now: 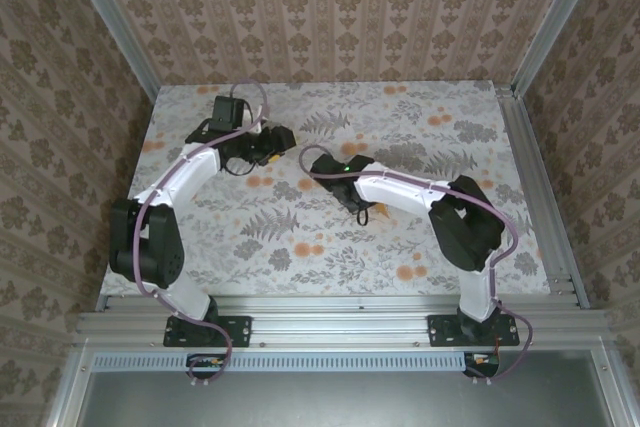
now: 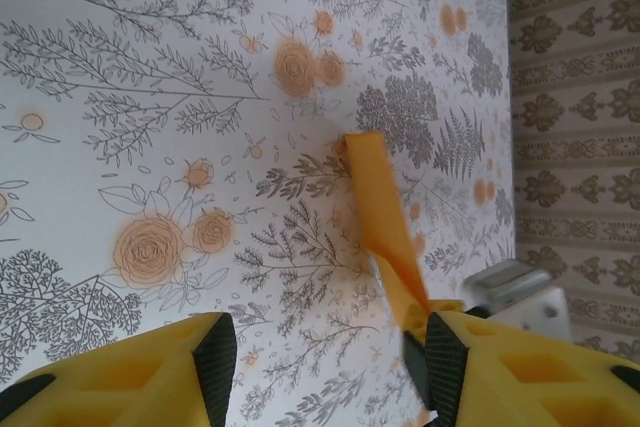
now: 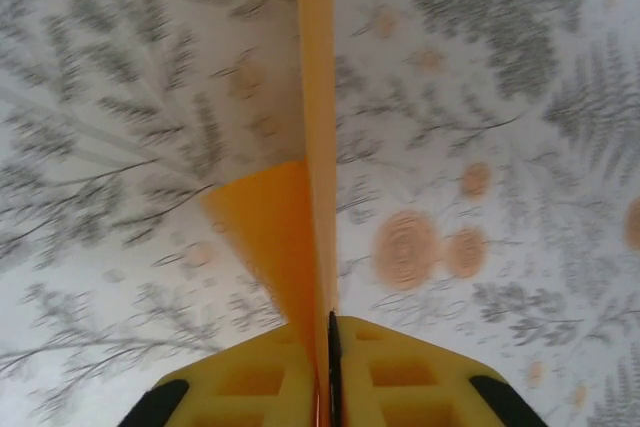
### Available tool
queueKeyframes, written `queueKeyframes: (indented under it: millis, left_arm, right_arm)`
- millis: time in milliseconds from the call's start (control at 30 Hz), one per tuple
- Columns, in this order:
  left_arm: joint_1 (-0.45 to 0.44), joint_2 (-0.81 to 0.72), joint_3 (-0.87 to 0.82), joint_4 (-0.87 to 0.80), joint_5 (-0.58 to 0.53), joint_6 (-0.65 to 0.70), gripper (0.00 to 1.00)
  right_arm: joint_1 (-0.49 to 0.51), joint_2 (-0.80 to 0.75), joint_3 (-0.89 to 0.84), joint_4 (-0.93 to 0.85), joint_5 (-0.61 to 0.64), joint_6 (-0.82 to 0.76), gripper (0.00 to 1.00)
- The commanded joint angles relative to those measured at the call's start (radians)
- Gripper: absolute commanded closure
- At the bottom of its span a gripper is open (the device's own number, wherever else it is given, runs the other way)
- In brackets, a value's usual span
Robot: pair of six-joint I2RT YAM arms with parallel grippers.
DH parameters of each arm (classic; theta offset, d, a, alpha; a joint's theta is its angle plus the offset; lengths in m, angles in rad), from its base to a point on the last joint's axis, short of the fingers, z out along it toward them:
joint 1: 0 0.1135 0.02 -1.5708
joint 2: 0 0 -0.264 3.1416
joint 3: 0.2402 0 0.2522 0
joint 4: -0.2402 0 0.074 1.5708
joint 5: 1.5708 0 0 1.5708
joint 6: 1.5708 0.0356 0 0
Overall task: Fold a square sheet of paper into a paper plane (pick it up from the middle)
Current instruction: Place the paper at the center of the table.
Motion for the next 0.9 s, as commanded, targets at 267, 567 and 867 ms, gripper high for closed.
queueKeyframes:
  millis: [267, 567, 867]
  left_arm:
    - [0.013, -0.029, -0.033, -0.028, 0.078, 0.039, 0.44]
    - [-0.100, 0.022, -0.034, 0.009, 0.028, 0.029, 0.45]
    - [-0.352, 0.238, 0.114, 0.015, -0.126, 0.063, 0.57]
  right_arm:
    - [-0.037, -0.140, -0.127, 0.280, -0.497, 0.059, 0.49]
    - [-0.251, -0.377, -0.329, 0.322, -0.658, 0.067, 0.46]
    - [-0.453, -0.431, -0.482, 0.420, -0.801, 0.072, 0.44]
